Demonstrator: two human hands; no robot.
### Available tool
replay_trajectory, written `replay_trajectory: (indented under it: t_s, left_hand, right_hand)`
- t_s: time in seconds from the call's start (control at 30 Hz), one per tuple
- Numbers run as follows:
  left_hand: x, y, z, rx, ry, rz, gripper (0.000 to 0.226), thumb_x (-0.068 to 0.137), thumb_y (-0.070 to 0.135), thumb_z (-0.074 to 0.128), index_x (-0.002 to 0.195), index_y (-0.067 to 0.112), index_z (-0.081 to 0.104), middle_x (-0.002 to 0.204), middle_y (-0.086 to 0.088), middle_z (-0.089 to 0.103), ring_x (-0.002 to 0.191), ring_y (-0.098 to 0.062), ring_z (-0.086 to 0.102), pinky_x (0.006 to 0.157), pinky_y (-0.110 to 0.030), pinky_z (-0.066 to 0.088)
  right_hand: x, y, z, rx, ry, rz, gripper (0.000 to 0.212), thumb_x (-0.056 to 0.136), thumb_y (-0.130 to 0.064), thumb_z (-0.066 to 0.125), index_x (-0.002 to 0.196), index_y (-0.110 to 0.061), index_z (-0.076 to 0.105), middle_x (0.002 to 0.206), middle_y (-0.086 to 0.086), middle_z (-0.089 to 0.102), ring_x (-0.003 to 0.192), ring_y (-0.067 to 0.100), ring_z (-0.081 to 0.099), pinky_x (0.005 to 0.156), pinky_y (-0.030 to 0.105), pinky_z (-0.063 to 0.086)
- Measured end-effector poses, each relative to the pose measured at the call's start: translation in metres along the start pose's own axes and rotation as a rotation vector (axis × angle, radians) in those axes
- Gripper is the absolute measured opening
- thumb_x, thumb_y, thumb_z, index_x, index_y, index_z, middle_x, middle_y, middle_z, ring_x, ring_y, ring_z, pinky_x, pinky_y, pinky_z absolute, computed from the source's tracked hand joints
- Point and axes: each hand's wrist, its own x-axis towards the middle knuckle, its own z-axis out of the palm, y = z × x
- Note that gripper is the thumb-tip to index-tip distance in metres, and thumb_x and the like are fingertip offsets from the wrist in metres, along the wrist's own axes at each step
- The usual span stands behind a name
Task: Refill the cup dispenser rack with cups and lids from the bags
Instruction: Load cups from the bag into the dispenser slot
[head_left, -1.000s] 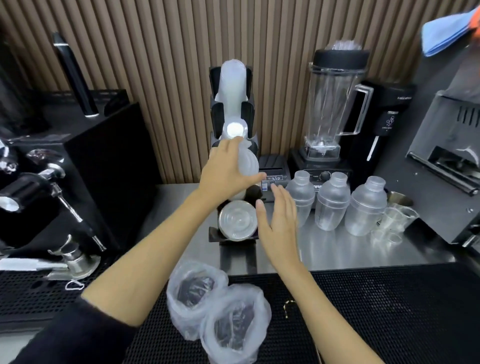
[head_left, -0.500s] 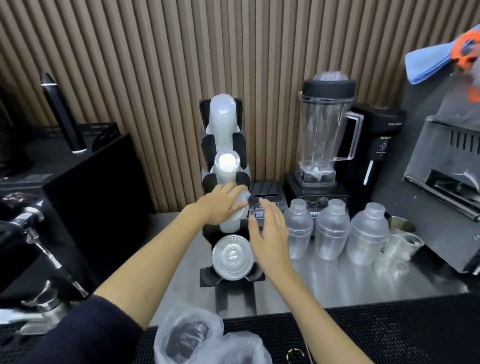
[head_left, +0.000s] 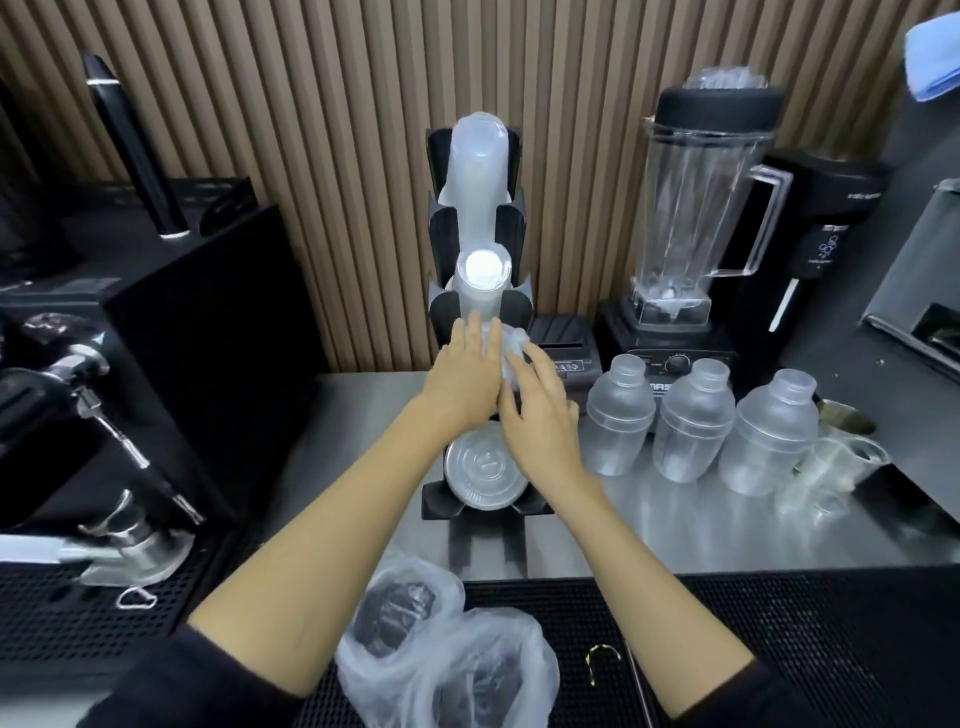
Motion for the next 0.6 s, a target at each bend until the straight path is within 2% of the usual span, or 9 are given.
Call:
replay_trajectory:
  t_s: [0.17, 0.27, 0.33, 0.4, 0.47, 0.53, 0.6]
  left_hand:
    - [-0.003, 0.005, -0.005, 0.035, -0.047, -0.017, 0.078, 0.097, 0.023, 0.044, 0.148, 0.002, -0.011, 0.156, -0.025, -0.010, 0.145, -0.039, -0.006, 0.119, -0.047, 0.012]
    - [-0.013, 0.005, -0.007, 0.070, 0.010, -0.033, 0.071, 0.100, 0.031, 0.040, 0.149, 0.004, -0.003, 0.158, -0.021, -0.004, 0.146, -0.034, 0.001, 0.117, -0.048, 0.014]
    - [-0.028, 0.006, -0.003, 0.066, 0.160, -0.004, 0.058, 0.101, 0.026, 0.037, 0.148, 0.000, 0.014, 0.157, -0.022, 0.010, 0.145, -0.035, 0.012, 0.114, -0.049, 0.020]
    - [-0.050, 0.010, 0.009, 0.004, 0.389, 0.078, 0.042, 0.095, 0.010, 0.046, 0.134, -0.005, 0.041, 0.144, -0.029, 0.035, 0.136, -0.043, 0.032, 0.104, -0.052, 0.034]
    - [-0.077, 0.020, 0.025, -0.106, 0.560, 0.149, 0.038, 0.081, -0.006, 0.048, 0.118, -0.006, 0.055, 0.131, -0.029, 0.050, 0.124, -0.047, 0.045, 0.094, -0.051, 0.042]
    - [-0.109, 0.031, 0.043, -0.245, 0.618, 0.180, 0.043, 0.072, -0.009, 0.045, 0.111, -0.002, 0.060, 0.125, -0.024, 0.055, 0.115, -0.044, 0.051, 0.087, -0.044, 0.043]
    - [-0.142, 0.041, 0.060, -0.322, 0.625, 0.202, 0.039, 0.072, -0.003, 0.043, 0.104, 0.003, 0.064, 0.116, -0.016, 0.061, 0.107, -0.035, 0.052, 0.081, -0.040, 0.040]
  right_hand:
    - [-0.004, -0.001, -0.012, -0.020, -0.038, 0.000, 0.044, 0.095, -0.031, 0.039, 0.139, -0.032, 0.033, 0.151, -0.004, 0.029, 0.134, 0.022, 0.030, 0.102, 0.054, 0.029]
    - [-0.024, 0.010, -0.022, 0.057, -0.014, -0.050, 0.045, 0.094, -0.032, 0.039, 0.138, -0.034, 0.032, 0.146, -0.003, 0.038, 0.134, 0.021, 0.035, 0.104, 0.055, 0.033]
    - [-0.045, 0.022, -0.030, 0.110, 0.019, -0.036, 0.044, 0.095, -0.027, 0.041, 0.138, -0.032, 0.035, 0.140, -0.003, 0.046, 0.128, 0.019, 0.041, 0.104, 0.047, 0.036]
    - [-0.071, 0.037, -0.035, 0.144, 0.003, 0.015, 0.041, 0.095, -0.020, 0.042, 0.136, -0.025, 0.040, 0.136, -0.001, 0.052, 0.124, 0.016, 0.046, 0.102, 0.029, 0.035]
    - [-0.098, 0.056, -0.034, 0.119, -0.066, 0.085, 0.038, 0.095, -0.017, 0.043, 0.133, -0.021, 0.046, 0.128, 0.004, 0.059, 0.119, 0.019, 0.053, 0.097, 0.025, 0.038]
    - [-0.123, 0.076, -0.030, 0.062, -0.185, 0.163, 0.035, 0.093, -0.011, 0.046, 0.127, -0.019, 0.053, 0.119, 0.006, 0.065, 0.111, 0.022, 0.059, 0.091, 0.022, 0.040]
    - [-0.146, 0.094, -0.027, -0.027, -0.320, 0.216, 0.035, 0.090, -0.006, 0.049, 0.121, -0.018, 0.058, 0.118, 0.005, 0.066, 0.111, 0.022, 0.059, 0.095, 0.024, 0.042]
